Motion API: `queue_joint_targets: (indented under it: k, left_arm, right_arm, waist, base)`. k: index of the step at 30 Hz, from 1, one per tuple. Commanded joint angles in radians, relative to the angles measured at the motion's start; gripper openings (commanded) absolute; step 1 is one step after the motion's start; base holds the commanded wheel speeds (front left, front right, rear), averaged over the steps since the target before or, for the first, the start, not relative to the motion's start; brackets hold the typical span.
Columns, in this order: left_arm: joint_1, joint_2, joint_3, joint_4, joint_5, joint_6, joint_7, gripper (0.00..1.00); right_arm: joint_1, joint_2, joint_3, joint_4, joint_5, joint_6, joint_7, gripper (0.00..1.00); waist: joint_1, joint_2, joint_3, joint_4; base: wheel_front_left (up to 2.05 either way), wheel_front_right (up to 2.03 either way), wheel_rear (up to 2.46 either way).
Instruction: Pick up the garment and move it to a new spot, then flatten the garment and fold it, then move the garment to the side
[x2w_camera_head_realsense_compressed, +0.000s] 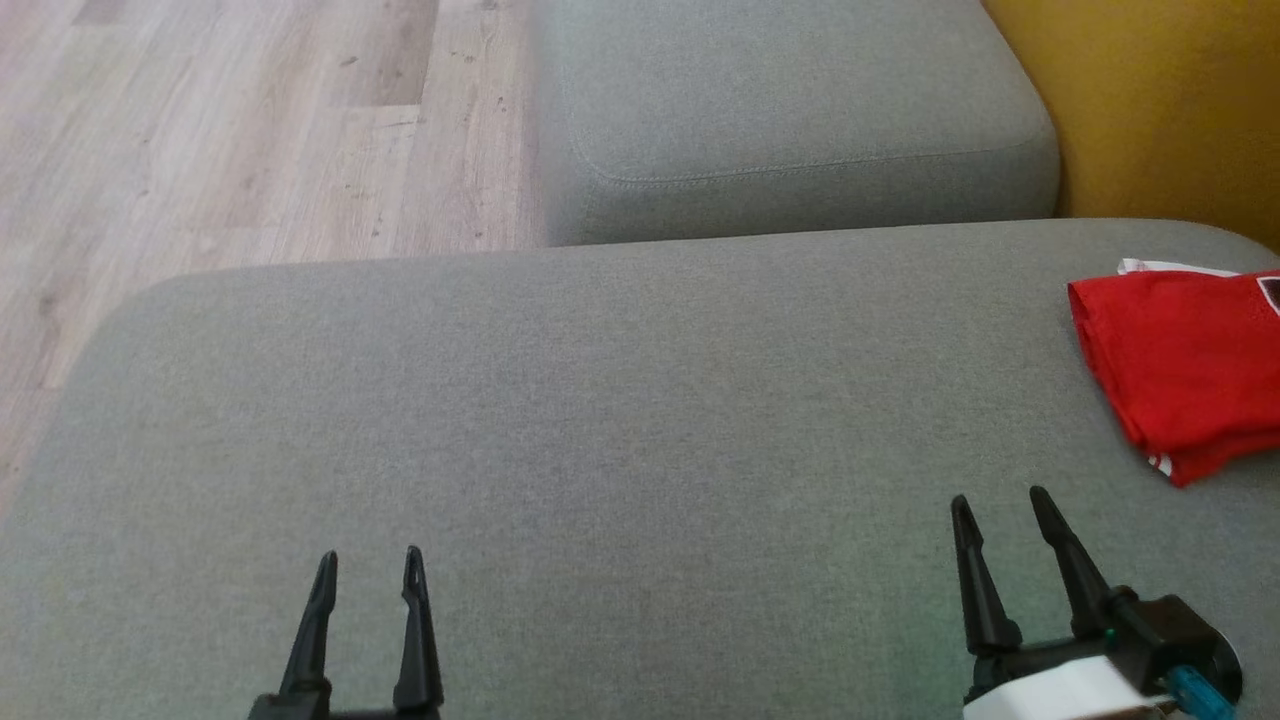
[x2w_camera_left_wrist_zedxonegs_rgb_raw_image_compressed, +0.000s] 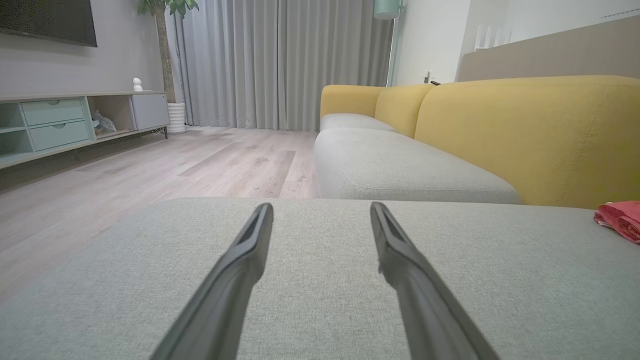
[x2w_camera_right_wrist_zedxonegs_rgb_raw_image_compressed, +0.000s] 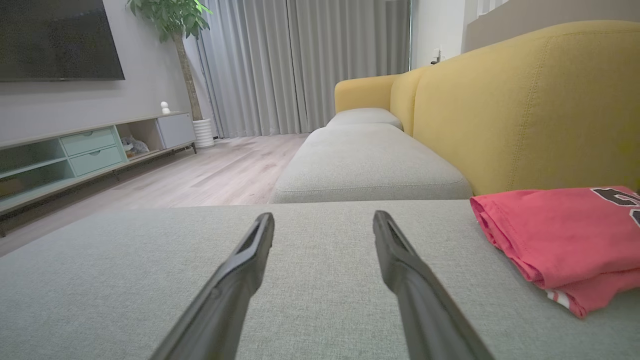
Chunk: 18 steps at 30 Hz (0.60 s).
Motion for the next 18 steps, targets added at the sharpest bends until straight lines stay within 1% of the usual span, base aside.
queue_joint_targets:
  k: [1, 3, 4, 9, 18]
  left_arm:
    - [-0.017, -0.004, 0.031, -0.024, 0.002, 0.004, -0.005, 1.0]
    - [-0.015, -0.004, 0.029, -0.021, 0.004, 0.006, -0.005, 1.0]
    - [0.014, 0.0, -0.001, 0.007, 0.0, 0.001, 0.0, 0.0]
    - [0.033, 0.0, -0.005, 0.067, -0.001, 0.0, 0.0, 0.0]
    - [0.013, 0.006, 0.007, 0.068, -0.113, -0.014, 0.019, 0.0]
  right_arm:
    - [-0.024, -0.005, 0.023, -0.039, 0.002, -0.001, -0.011, 1.0]
    - [-0.023, -0.005, 0.024, -0.04, 0.006, -0.001, -0.011, 1.0]
    - [0.0, 0.0, 0.0, -0.003, 0.001, 0.0, 0.0, 0.0]
    - [0.011, 0.001, 0.002, 0.056, 0.002, 0.0, 0.002, 0.0]
    - [-0.007, -0.006, -0.002, 0.057, 0.117, 0.0, 0.021, 0.0]
  waist:
    - [0.0, -0.0001, 0.0, -0.002]
    - [0.0, -0.0001, 0.0, -0.003]
    - [0.0, -0.0001, 0.0, -0.003]
    - [0.0001, -0.0001, 0.001, -0.004]
    - [0.0001, -0.0001, 0.007, -0.006]
  base:
    - [0.0, 0.0, 0.0]
    - [0.0, 0.0, 0.0]
    - [0.0, 0.0, 0.0]
    - [0.0, 0.0, 0.0]
    - [0.0, 0.0, 0.0]
